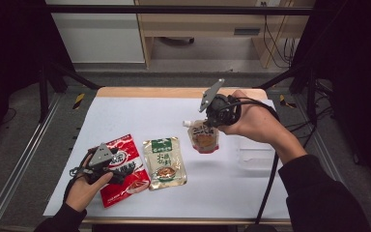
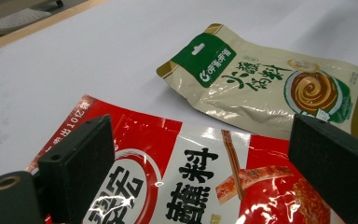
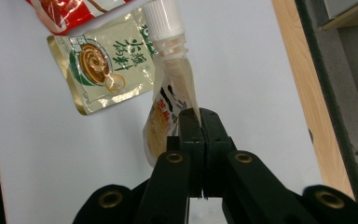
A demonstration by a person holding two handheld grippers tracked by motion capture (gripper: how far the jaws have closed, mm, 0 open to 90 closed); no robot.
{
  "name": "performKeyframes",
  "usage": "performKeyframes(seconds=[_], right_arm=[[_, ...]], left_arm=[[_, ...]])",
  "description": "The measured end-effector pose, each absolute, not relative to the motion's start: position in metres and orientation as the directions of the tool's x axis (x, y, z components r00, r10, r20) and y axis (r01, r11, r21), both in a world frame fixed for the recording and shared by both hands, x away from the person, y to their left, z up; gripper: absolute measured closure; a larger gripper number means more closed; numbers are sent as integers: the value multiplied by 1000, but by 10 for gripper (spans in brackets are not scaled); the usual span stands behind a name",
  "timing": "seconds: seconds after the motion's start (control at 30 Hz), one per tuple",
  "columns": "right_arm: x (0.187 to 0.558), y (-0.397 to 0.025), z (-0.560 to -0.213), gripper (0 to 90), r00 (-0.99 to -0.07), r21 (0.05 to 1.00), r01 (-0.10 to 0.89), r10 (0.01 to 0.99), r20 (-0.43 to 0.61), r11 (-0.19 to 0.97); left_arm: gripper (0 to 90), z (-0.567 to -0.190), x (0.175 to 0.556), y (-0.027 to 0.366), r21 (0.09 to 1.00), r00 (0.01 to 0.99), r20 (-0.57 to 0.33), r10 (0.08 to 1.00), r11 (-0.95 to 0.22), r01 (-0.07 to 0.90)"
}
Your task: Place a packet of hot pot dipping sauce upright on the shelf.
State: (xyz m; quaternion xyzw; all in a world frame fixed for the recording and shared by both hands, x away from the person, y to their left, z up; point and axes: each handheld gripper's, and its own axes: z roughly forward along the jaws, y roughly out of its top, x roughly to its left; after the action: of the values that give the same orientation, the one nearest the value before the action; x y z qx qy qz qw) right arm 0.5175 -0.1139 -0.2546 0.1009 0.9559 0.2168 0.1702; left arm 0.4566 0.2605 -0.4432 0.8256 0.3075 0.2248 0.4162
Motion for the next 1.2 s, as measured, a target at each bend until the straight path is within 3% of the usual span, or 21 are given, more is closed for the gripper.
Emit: performKeyframes(seconds=[0.13, 0.57, 1.2], right_arm=[[518, -125, -249, 899, -915, 462, 131, 286, -284, 877], [516, -161, -225, 899, -893, 478, 166, 337, -298, 863], [499, -241, -230, 898, -849, 509, 246, 436, -297, 825]], left_arm=[[71, -445, 456, 256, 811, 709, 151, 689, -496, 309], [70, -447, 457, 257, 813, 699, 150, 699, -490, 314], [71, -449, 460, 258, 807, 690, 153, 707, -492, 326]])
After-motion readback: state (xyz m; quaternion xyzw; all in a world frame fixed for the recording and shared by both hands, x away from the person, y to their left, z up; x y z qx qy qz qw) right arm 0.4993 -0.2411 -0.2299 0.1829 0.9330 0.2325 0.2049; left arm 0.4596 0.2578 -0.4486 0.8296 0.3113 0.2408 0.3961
